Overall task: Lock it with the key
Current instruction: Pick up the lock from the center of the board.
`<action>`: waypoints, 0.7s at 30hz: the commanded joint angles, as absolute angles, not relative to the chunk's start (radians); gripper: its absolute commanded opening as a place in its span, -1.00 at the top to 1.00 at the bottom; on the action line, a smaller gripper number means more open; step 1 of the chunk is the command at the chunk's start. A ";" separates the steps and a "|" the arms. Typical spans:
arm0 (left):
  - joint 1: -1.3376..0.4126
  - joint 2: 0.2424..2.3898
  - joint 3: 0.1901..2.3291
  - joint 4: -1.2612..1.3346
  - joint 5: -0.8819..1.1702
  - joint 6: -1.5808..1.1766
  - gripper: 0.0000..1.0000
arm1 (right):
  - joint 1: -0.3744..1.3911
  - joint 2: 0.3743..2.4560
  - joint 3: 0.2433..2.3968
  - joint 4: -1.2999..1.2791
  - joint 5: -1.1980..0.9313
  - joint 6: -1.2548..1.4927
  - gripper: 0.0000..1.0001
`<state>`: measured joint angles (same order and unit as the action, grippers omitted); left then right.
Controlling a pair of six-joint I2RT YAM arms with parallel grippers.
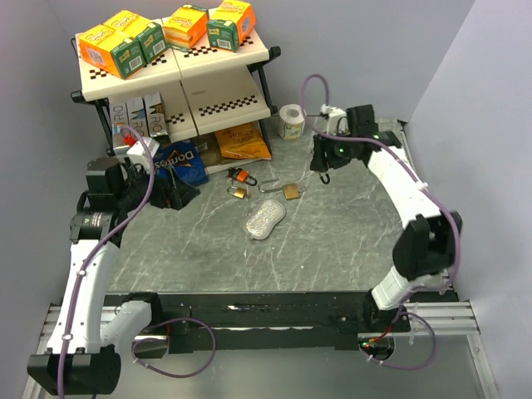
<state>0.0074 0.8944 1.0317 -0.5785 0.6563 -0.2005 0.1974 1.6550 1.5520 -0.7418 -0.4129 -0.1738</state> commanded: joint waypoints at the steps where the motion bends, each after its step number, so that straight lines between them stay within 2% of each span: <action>1: -0.092 0.920 1.035 -0.350 0.634 -0.337 -0.81 | 0.167 1.467 1.416 -0.520 -0.434 0.240 1.00; 5: -0.297 1.026 1.046 -0.240 0.464 -0.400 -0.75 | 0.166 1.375 1.327 -0.440 -0.393 0.560 1.00; 8: -0.418 1.141 1.078 -0.181 0.400 -0.445 -0.66 | 0.166 1.322 1.252 -0.391 -0.391 0.696 1.00; 11: -0.504 1.256 1.115 -0.120 0.365 -0.503 -0.55 | 0.164 1.290 1.200 -0.383 -0.414 0.773 1.00; 21: -0.729 1.511 1.279 -0.009 0.304 -0.584 -0.49 | 0.169 1.289 1.187 -0.434 -0.422 0.880 1.00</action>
